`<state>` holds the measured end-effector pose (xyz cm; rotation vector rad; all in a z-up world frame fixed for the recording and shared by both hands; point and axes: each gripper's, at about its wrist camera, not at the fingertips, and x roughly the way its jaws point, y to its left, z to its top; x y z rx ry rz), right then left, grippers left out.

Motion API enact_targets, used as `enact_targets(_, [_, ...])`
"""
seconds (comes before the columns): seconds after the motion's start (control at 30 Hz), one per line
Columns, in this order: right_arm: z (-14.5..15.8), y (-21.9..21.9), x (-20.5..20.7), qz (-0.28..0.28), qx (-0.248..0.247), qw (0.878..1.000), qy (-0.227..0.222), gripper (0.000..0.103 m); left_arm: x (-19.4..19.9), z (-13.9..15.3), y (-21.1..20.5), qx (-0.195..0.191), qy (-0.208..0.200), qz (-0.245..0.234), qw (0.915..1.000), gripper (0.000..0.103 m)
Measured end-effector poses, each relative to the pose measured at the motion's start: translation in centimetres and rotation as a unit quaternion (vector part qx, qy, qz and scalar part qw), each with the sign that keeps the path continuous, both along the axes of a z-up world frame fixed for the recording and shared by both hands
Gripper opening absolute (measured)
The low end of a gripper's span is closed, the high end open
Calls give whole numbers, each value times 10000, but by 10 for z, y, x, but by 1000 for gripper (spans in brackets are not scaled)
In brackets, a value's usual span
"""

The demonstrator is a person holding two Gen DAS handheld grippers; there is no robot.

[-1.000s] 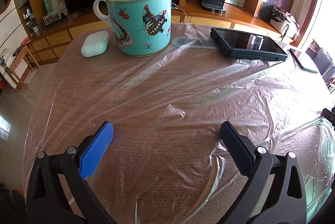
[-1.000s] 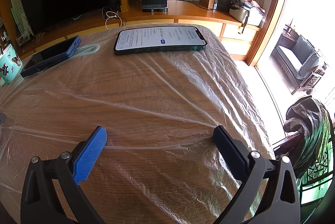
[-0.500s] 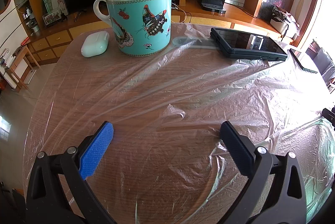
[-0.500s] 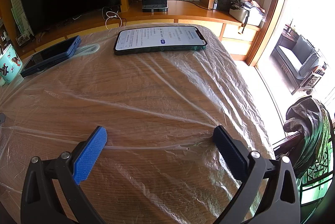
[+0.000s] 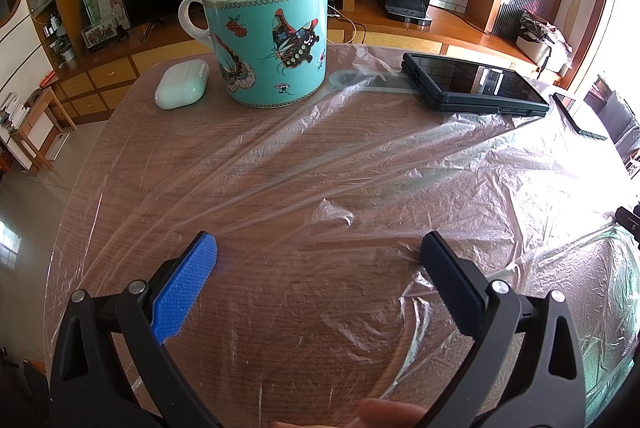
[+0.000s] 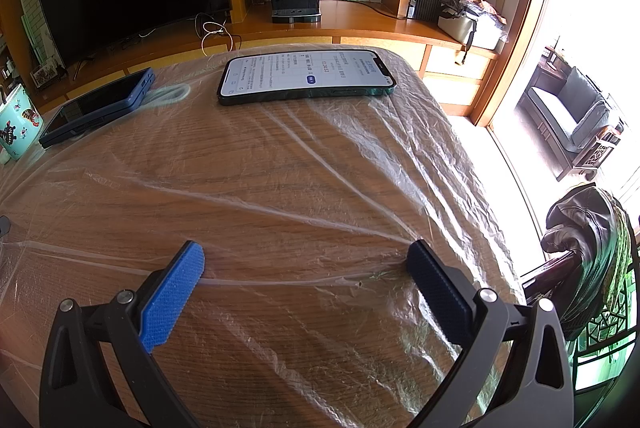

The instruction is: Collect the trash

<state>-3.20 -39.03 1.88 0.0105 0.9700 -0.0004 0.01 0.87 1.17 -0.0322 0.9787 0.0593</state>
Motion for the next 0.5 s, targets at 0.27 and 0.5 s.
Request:
enact_targets(0.27, [0, 0, 0, 0, 0, 10000, 1, 99, 0, 0, -1, 0, 0, 0, 10000, 102])
enact_targets(0.5, [0, 0, 0, 0, 0, 10000, 1, 99, 0, -1, -1, -1, 1, -13, 10000, 102])
